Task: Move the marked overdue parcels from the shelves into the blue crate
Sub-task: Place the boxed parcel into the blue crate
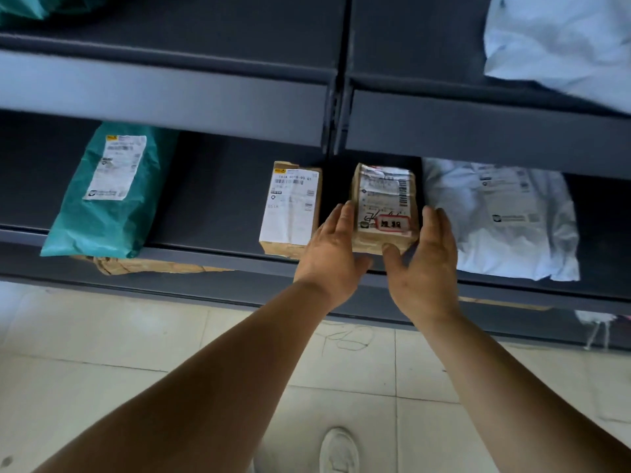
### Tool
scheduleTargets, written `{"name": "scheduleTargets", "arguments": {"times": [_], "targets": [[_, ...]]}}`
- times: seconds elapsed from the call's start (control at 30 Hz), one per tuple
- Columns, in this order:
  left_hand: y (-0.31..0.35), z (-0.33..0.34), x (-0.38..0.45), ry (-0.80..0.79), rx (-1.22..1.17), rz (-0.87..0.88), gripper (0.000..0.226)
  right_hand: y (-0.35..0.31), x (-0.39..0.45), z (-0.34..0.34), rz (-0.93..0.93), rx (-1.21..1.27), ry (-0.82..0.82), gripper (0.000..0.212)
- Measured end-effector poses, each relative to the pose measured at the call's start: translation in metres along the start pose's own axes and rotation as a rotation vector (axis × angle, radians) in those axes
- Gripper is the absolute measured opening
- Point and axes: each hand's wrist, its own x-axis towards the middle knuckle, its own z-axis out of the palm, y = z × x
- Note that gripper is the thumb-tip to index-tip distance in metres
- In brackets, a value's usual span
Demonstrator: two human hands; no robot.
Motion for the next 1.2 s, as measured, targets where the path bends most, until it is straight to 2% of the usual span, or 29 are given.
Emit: {"name": "scheduleTargets", "arguments": {"times": [0.2, 0.33, 0.5, 0.63, 0.93, 1.2], "targets": [[0.012, 0.013, 0.015, -0.010, -0.004, -0.040, 0.087, 0.025, 0.020, -0.005, 0.076, 0.049, -0.119, 0.076], [0.019, 0.017, 0.012, 0.051, -0.032, -0.056, 0.080, 0.026, 0.021, 0.000, 0.071, 0.076, -0.191, 0.070], [0.028, 0.018, -0.002, 0.091, -0.168, -0.149, 0.058, 0.027, 0.010, 0.000, 0.106, 0.190, -0.138, 0.054], [0.040, 0.006, -0.019, 0.127, -0.235, -0.202, 0.051, 0.019, 0.000, -0.012, 0.103, 0.242, -0.123, 0.046], [0.039, -0.047, -0.106, 0.261, -0.441, -0.290, 0.036, -0.052, -0.070, -0.036, 0.106, 0.389, -0.088, 0.035], [-0.021, -0.128, -0.226, 0.465, -0.509, -0.367, 0.045, -0.165, -0.169, -0.021, 0.034, 0.431, -0.231, 0.034]]}}
